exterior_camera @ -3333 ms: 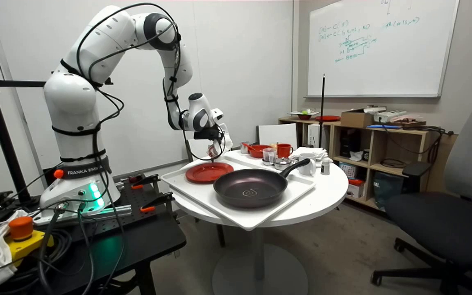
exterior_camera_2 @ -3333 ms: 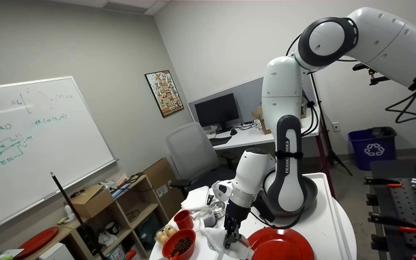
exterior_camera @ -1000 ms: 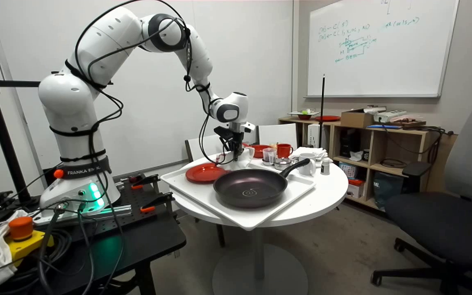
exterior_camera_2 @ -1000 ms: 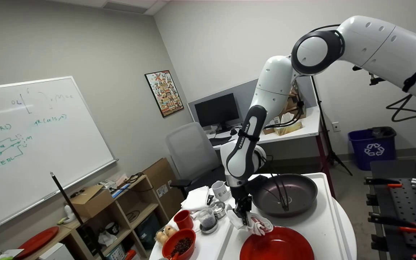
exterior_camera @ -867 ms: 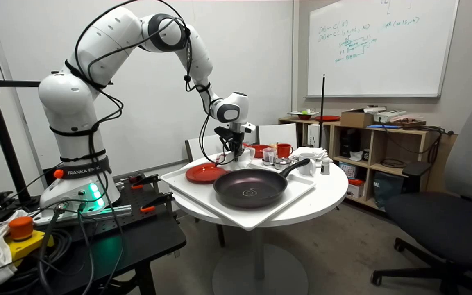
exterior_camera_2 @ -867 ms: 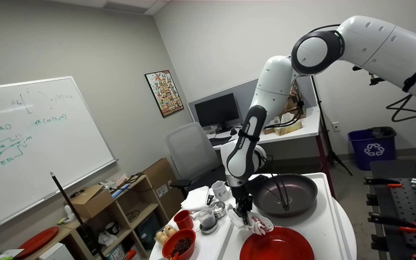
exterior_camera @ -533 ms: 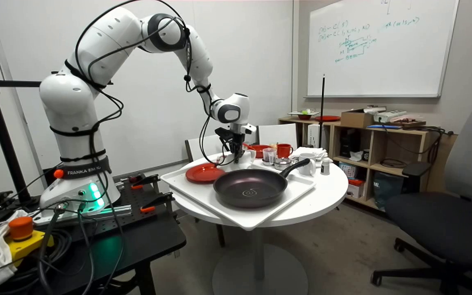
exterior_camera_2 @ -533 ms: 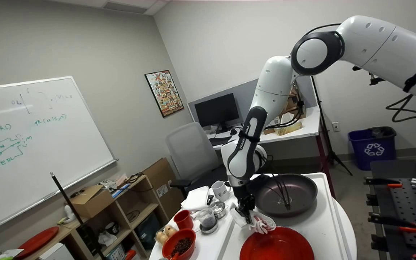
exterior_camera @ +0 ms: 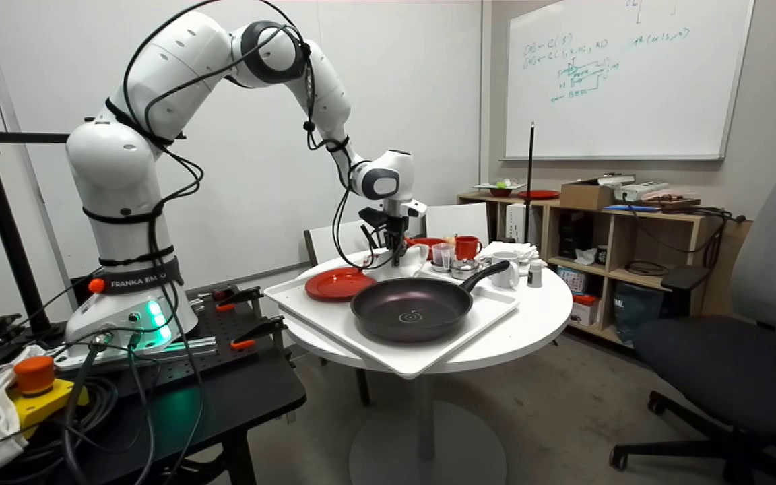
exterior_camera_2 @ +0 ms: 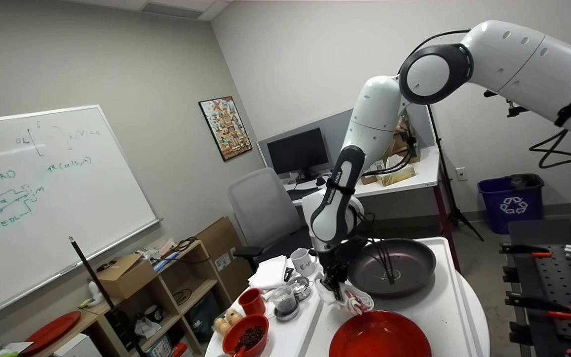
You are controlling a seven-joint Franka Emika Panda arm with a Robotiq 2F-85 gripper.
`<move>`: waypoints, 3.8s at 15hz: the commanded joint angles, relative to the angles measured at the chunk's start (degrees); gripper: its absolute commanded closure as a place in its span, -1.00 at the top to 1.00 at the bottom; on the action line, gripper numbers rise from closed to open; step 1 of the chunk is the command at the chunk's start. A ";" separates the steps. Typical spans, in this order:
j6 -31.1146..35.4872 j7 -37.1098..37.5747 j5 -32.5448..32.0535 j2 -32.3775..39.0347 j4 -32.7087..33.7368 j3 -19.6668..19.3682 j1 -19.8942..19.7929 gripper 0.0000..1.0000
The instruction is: Pick up the cloth from the table and wipe the red plate
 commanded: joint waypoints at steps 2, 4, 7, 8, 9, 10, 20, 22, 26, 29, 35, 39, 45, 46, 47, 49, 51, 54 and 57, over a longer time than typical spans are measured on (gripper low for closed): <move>-1.83 1.38 0.04 1.21 4.01 -1.51 1.27 -0.91; -2.84 1.42 0.09 2.46 6.23 -1.63 1.24 -0.91; -5.60 1.00 0.34 5.58 11.26 -1.39 0.80 -0.91; -6.70 0.92 0.32 6.93 13.25 -1.41 0.74 -0.91; -7.72 0.88 0.36 8.24 15.13 -1.38 0.70 -0.91; -8.67 0.65 0.42 9.63 17.03 -1.25 0.59 -0.91; -11.52 -0.59 0.59 18.11 25.11 -0.39 0.21 -0.91; -10.85 -1.00 0.78 17.71 24.10 -0.10 -0.02 -0.91; -10.39 -1.45 1.00 17.28 22.69 0.47 -0.03 -0.91; -10.30 -1.64 1.13 16.89 21.55 0.86 -0.01 -0.91; -10.41 -1.89 1.62 16.66 20.75 1.51 -0.59 0.02; -9.80 -1.96 1.74 16.23 19.48 1.94 -0.78 0.62; -8.97 -1.59 1.52 14.98 17.14 1.96 -0.39 1.00; -8.65 -1.29 1.36 14.28 16.34 1.84 -0.06 1.00; -8.21 -1.13 1.27 13.69 15.59 1.77 0.15 1.00; -6.24 -0.29 0.81 11.01 12.38 1.40 1.22 1.00; -3.59 0.47 0.45 7.98 8.60 1.10 2.38 1.00; 0.89 2.35 -0.31 2.69 2.24 0.41 5.08 1.00; 2.93 4.38 -0.97 -1.35 -2.04 -0.41 7.76 1.00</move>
